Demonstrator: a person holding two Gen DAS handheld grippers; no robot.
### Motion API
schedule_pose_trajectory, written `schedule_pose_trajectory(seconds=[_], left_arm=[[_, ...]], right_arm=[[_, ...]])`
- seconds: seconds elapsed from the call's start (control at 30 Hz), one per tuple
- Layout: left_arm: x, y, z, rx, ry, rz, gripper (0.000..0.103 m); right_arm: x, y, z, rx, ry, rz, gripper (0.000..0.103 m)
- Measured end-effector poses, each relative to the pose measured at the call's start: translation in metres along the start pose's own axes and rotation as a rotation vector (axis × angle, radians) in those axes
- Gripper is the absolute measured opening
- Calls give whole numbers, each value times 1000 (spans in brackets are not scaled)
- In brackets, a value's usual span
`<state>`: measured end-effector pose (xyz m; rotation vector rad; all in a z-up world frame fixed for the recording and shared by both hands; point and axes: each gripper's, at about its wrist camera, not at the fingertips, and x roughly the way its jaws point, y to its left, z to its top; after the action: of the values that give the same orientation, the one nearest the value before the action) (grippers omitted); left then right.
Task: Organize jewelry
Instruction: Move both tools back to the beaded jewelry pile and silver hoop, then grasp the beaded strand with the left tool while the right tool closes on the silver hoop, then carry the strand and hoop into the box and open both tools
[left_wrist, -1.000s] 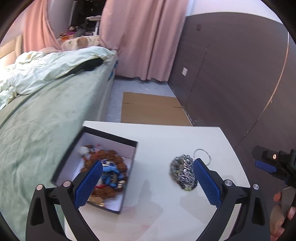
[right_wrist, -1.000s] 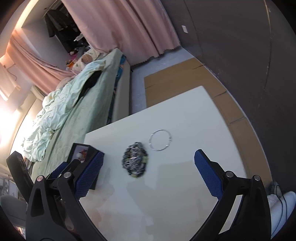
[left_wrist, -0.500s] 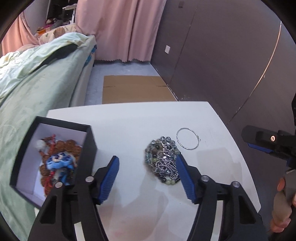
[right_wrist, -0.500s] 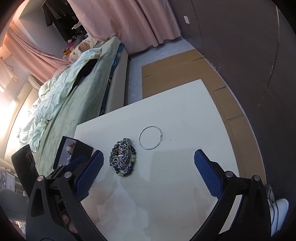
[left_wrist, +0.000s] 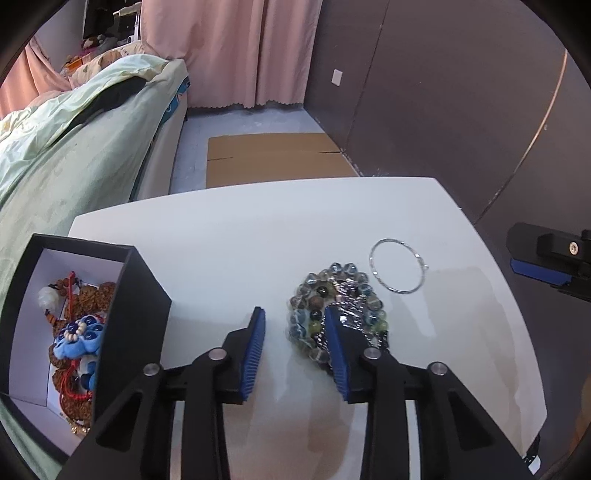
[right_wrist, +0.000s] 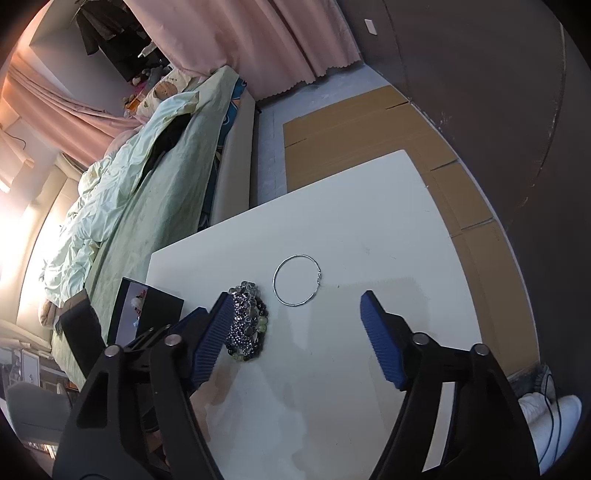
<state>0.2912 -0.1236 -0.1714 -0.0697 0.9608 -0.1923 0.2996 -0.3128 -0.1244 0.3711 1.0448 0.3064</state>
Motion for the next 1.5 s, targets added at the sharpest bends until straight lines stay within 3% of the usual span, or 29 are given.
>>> schedule_pose_trajectory(seconds=[0.13, 0.2, 0.23, 0.3, 0.4, 0.8, 1.07, 1.17, 1.23, 1.27, 1.4, 1.5], left_arm=[[6, 3, 2, -14, 2, -7, 28], [7, 7, 4, -40, 5, -24, 16], [7, 7, 5, -43, 13, -53, 12], [5, 4, 6, -29, 10, -43, 7], [0, 5, 7, -43, 10, -66, 7], [-54, 12, 19, -66, -118, -199, 7], [-81, 23, 25, -90, -183, -228, 7], [-90, 28, 25, -100, -200, -231, 7], [-95, 32, 25, -109, -210, -232, 7], [-97, 34, 25, -113, -215, -233, 7], [-112, 41, 23, -127, -242, -236, 7], [-125, 45, 21, -135, -269, -241, 7]], right_arm=[[8, -5, 5, 22, 8, -7, 58], [13, -6, 6, 22, 12, -16, 57], [15, -6, 7, 20, 16, -22, 55], [24, -6, 6, 14, 34, -32, 53], [35, -4, 7, -1, 53, -51, 53], [57, 7, 7, -41, 68, -92, 43], [78, 21, 4, -122, 55, -213, 36], [83, 31, 1, -186, 46, -305, 27], [85, 33, -2, -209, 41, -357, 8], [85, 32, -3, -214, 40, -376, 4], [80, 26, -6, -189, 52, -330, 4], [69, 18, -7, -132, 52, -237, 4]])
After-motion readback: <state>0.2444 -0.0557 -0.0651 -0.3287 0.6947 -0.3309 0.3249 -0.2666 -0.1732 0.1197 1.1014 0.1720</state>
